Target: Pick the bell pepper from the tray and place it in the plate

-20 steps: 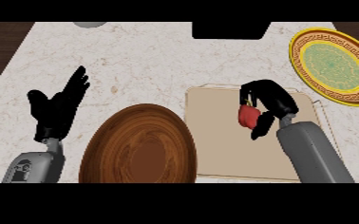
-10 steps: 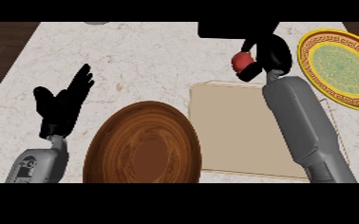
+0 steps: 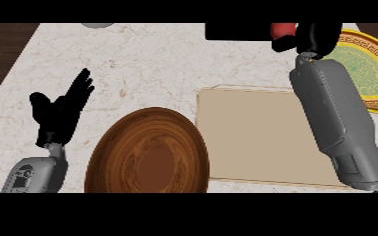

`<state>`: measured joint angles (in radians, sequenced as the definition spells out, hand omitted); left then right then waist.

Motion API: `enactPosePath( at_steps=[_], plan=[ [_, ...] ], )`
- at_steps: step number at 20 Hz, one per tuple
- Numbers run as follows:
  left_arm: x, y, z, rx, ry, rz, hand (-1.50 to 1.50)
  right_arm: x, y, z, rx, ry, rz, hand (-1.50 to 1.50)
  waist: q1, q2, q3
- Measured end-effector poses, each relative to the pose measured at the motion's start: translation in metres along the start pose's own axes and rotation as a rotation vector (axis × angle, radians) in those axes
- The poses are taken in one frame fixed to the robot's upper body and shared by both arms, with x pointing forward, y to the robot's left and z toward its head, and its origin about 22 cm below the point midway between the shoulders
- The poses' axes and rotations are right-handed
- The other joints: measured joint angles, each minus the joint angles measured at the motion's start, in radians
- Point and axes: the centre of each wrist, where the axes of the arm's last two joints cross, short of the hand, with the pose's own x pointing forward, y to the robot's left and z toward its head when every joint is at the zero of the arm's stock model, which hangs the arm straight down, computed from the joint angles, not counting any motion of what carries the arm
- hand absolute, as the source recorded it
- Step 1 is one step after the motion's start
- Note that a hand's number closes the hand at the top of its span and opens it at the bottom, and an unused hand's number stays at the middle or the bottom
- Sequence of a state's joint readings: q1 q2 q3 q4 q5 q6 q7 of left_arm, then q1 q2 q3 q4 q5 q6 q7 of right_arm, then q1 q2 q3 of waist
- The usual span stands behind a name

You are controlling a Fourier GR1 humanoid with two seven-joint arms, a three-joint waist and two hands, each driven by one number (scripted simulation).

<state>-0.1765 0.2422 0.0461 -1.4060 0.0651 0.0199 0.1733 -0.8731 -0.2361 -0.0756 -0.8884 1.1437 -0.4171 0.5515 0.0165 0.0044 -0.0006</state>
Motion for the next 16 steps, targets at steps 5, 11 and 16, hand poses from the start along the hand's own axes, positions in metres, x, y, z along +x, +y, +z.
enactPosePath(
  at_steps=[5, 11, 16],
  plan=[
    [0.000, -0.002, 0.003, 0.006, -0.005, -0.003, 0.00, -0.033, -0.010, -0.024, -0.067, 0.116, -0.068, 1.50, -0.002, 0.000, 0.001],
    [0.000, -0.008, -0.001, 0.003, -0.004, -0.004, 0.00, -0.088, -0.019, -0.047, -0.106, 0.212, -0.068, 1.50, -0.002, 0.002, 0.001],
    [-0.003, -0.001, 0.002, 0.000, -0.004, 0.000, 0.00, -0.142, -0.029, -0.058, -0.107, 0.256, -0.047, 1.50, 0.001, 0.002, 0.002]
  ],
)
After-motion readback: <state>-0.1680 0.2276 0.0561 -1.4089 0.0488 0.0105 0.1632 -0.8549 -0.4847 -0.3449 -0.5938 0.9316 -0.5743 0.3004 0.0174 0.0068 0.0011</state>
